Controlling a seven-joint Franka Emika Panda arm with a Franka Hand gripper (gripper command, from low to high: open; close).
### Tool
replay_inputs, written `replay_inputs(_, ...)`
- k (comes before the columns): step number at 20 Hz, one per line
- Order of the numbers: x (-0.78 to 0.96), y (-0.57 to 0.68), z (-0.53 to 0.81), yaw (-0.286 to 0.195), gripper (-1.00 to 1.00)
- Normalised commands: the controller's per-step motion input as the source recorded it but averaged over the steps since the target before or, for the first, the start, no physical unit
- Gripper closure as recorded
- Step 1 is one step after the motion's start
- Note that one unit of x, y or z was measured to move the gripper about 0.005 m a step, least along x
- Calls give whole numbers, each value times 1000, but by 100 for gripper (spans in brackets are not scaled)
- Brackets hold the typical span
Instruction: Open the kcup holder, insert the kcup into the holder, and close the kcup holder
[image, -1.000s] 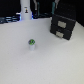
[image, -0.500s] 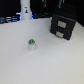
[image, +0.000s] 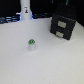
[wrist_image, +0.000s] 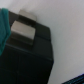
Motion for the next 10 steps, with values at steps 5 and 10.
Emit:
replay_inputs(5, -37, 610, -121, -159, -100)
replay_inputs(10, 7, 543, -232, -153, -100)
